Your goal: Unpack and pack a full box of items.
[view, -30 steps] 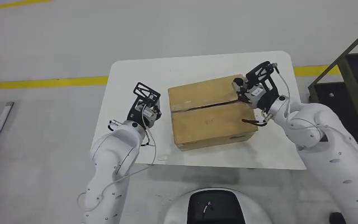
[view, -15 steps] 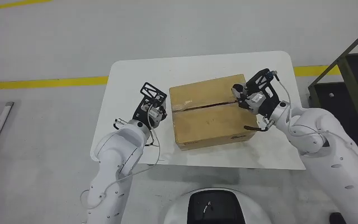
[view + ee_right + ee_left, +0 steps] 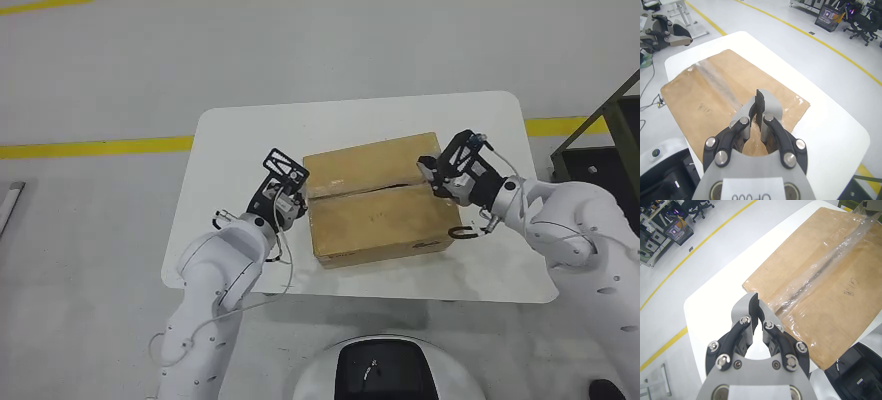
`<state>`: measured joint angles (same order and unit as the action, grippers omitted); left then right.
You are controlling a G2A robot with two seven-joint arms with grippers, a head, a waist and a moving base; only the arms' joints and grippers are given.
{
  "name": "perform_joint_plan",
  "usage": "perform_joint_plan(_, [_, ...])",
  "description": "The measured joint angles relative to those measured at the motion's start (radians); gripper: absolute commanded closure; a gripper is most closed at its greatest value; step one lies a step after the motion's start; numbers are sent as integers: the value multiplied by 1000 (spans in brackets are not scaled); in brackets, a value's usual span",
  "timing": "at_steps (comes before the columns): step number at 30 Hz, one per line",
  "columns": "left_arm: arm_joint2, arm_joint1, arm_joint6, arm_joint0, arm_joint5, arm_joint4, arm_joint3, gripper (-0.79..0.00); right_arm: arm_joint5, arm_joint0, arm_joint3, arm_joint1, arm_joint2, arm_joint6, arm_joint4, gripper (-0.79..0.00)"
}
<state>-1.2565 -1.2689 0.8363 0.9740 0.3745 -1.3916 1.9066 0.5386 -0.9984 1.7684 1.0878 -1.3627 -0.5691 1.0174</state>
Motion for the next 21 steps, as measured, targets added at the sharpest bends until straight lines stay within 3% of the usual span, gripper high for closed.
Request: perform_joint_plan(21, [100, -9, 26, -40, -11, 60, -24, 0, 62, -15, 8, -16, 3, 20, 97, 0])
